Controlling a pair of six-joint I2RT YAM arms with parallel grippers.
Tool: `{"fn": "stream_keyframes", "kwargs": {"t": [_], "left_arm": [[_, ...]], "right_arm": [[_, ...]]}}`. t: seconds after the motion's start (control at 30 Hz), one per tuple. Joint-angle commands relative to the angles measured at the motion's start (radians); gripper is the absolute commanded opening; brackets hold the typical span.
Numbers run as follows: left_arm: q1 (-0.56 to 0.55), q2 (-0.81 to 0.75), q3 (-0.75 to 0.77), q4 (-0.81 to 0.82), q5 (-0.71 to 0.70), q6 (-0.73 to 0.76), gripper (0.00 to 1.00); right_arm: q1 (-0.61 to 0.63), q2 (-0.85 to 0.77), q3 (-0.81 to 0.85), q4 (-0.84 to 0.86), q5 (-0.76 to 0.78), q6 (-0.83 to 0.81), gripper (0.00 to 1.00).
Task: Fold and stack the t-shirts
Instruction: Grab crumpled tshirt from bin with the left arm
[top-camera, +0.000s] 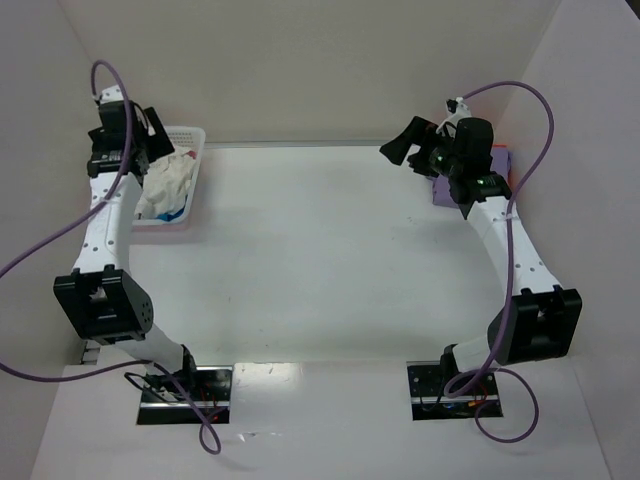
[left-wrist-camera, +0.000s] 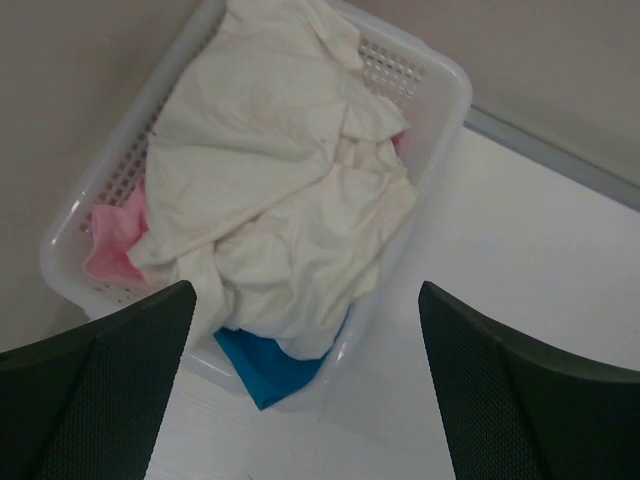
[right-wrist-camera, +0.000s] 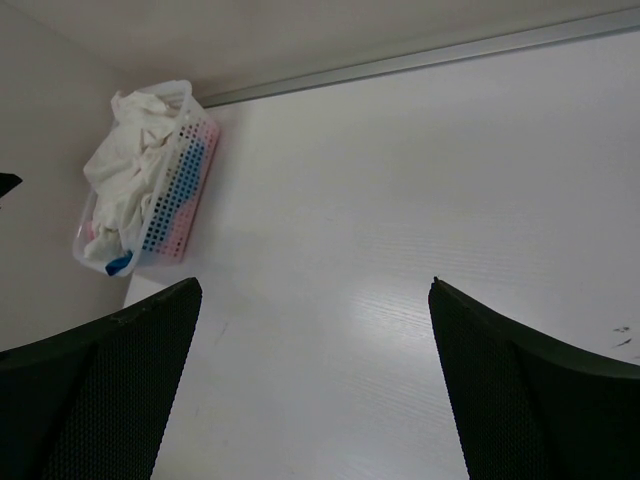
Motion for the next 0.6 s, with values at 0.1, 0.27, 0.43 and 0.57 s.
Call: {"fn": "stream_keyframes", "kwargs": {"t": [0.1, 0.27, 0.43, 0.57], "left_arm": [[0.140, 0.074, 0.158, -0.015, 0.125, 0.013, 1.00], [0.186, 0.111, 0.155, 0.028, 0.188, 0.013, 1.00], [0.233, 0.211, 0.169, 0.016, 0.228, 0.001, 1.00], [0.233, 0.267, 0.146, 0.053, 0.199, 0.001, 1.00]], "right_arm": [[0.005, 0.010, 0.006, 0.031, 0.013, -0.018, 1.00], [0.005, 0.044, 0.052, 0.013, -0.005, -0.037, 1.00], [0.005, 0.055, 0.053, 0.013, 0.005, -0.038, 1.00], [0.005, 0.064, 0.053, 0.002, 0.005, -0.038, 1.00]]}}
